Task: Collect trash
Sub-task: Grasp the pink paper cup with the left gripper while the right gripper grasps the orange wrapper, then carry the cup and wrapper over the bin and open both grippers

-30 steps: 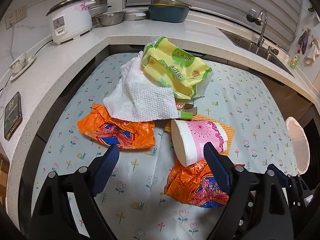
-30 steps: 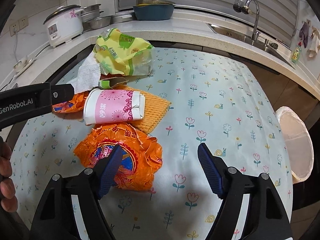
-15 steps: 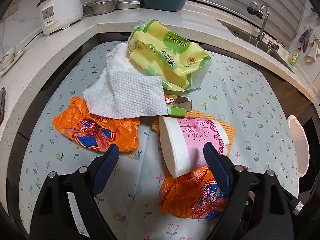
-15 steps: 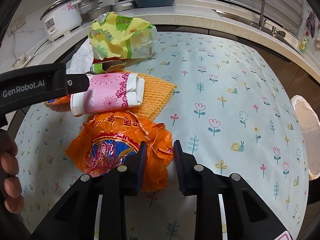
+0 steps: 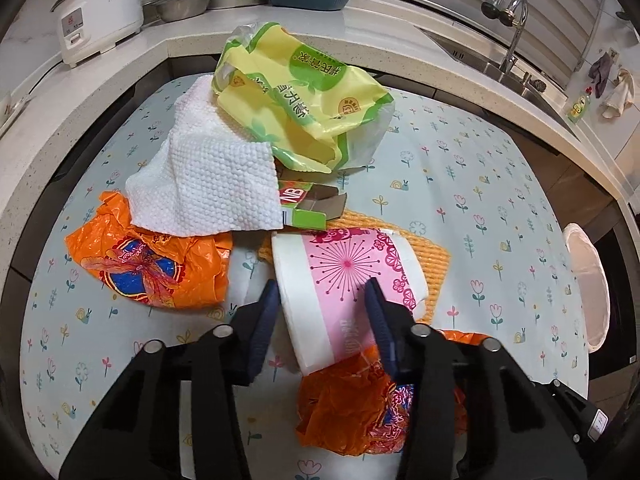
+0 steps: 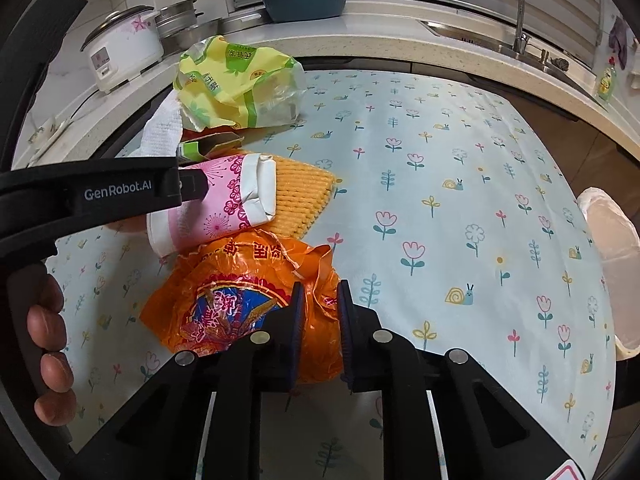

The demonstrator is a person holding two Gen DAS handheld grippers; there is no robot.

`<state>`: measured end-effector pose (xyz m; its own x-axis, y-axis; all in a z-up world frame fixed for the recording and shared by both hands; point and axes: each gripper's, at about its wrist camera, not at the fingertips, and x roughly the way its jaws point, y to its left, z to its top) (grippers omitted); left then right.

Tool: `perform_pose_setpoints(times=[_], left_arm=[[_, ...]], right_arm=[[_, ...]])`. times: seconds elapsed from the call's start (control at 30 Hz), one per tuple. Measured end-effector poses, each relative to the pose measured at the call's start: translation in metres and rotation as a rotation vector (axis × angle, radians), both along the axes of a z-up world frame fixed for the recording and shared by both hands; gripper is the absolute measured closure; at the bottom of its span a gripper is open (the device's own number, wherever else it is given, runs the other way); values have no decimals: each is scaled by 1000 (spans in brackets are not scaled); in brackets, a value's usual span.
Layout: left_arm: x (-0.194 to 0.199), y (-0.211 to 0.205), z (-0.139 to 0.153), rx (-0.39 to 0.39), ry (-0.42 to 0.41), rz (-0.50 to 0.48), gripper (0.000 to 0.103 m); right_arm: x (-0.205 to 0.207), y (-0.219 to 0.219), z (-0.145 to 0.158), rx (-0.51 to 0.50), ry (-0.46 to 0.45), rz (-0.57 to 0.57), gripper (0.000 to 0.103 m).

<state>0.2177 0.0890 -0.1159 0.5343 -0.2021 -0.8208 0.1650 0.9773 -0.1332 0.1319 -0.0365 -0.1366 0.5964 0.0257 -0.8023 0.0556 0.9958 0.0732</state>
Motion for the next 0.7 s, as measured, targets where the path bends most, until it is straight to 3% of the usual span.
perform_pose_setpoints(times=[0.1,0.13,0.23,0.7], left_arm=[[-4,-2,7,-9,-19,-10,84],[-5,-3,9,-15,-23,-15,88],[-9,-6,17,-23,-38,-27,93],[-36,-35,64,-54,-132,-93,100]], right_arm=[[-3,-6,4,2,-14,-12,89],[-4,-8,6,6,-19,-17,97],[-6,-16,12,10,-33,-36,99],[-34,-63,52,-10,-145,-140,99]])
